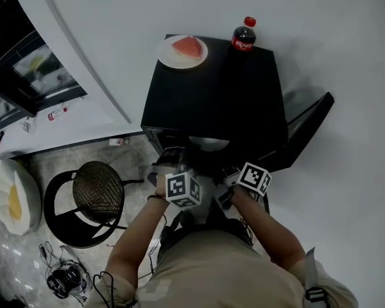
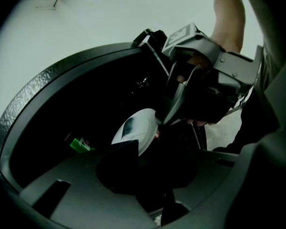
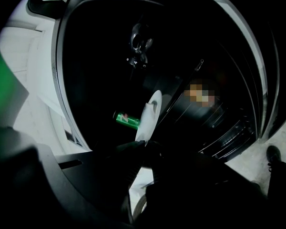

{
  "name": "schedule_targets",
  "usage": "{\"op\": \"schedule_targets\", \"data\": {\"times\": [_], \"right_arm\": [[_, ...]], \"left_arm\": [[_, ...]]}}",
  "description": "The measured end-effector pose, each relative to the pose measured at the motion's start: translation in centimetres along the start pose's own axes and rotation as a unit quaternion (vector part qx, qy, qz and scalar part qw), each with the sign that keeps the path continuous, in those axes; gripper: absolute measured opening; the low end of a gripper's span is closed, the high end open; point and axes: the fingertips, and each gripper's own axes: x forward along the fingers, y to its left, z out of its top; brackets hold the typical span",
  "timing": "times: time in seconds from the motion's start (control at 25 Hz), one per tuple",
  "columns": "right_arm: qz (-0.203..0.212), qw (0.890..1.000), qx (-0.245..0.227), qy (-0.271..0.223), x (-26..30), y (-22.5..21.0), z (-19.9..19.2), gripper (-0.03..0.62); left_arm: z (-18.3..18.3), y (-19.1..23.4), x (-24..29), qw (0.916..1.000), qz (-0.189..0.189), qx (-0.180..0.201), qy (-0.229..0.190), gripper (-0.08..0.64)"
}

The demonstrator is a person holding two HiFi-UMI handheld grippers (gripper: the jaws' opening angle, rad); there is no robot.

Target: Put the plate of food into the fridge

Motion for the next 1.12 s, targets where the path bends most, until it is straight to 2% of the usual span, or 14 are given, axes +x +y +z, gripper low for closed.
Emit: {"op": "schedule_targets", "data": {"times": [0.56,0.96,1.12], "right_arm": [[0.019,1.0,0.003,0.016,-2.0,0.0,-0.6,0.035],[0.036,0.998,-0.034,0.04,-3.7,0.7,-2.0,0.035],[0.029,0.999,-0.021,0.036,-4.2,0.4,-2.2,0.035]], "left_arm": [[0.2,0.5,1.4,0.9996,0.018,-0.022,0.004,0.086],[0.0,1.2,2.0,0.9992,0.025,-0.03,0.008,0.086],[-0.1,1.5,2.3,0.9988,0.028,-0.038,0.012,0.086]]}}
